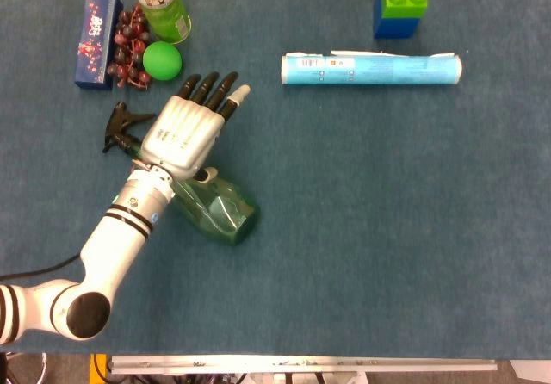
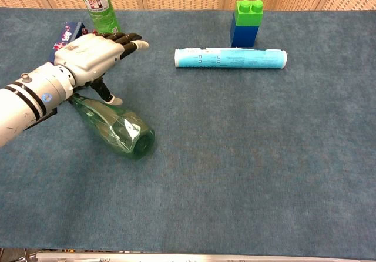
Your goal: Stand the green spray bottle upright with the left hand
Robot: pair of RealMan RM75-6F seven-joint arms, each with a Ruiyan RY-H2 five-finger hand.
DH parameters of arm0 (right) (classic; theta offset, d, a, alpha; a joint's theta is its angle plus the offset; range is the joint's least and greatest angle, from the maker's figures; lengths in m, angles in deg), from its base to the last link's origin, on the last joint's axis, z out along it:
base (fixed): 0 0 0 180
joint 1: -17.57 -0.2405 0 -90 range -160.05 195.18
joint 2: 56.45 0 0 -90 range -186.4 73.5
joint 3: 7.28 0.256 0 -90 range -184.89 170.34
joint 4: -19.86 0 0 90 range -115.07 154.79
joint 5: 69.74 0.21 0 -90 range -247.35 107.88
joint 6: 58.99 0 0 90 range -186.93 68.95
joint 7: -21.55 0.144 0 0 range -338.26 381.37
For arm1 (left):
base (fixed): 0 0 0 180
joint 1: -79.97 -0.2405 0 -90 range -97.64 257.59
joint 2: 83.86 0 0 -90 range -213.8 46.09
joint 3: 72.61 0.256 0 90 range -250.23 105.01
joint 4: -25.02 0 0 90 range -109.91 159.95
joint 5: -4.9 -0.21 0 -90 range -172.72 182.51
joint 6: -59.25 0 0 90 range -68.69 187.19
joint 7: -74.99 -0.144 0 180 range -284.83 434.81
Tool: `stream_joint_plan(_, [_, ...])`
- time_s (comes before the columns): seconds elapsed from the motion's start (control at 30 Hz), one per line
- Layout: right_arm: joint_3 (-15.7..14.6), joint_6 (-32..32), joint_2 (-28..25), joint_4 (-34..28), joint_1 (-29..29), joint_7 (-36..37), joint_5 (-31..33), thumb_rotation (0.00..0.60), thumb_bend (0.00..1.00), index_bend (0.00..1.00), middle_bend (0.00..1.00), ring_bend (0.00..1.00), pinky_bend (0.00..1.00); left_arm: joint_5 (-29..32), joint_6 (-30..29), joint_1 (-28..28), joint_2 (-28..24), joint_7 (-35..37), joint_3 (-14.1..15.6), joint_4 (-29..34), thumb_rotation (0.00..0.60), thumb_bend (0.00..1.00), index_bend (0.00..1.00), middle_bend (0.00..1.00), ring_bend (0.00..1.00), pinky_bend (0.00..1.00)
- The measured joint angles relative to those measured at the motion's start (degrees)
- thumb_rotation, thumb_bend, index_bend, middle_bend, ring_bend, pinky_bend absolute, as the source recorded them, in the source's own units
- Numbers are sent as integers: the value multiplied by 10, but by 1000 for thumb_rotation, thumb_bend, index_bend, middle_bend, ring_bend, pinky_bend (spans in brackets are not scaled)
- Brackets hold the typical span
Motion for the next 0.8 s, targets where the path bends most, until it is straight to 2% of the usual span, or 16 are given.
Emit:
stream_joint_plan(0.37, [2, -1, -1, 2, 1, 5, 3, 600, 96, 485, 338, 255, 359, 11, -7, 17, 16, -17, 20, -3, 600, 26, 0, 0, 0, 86])
stream_joint_plan(0.8, [3, -1, -2, 1, 2, 6, 3, 600, 97, 484, 338, 255, 358, -31, -34, 9, -11, -31, 64, 44, 600, 25, 0, 0, 0, 86])
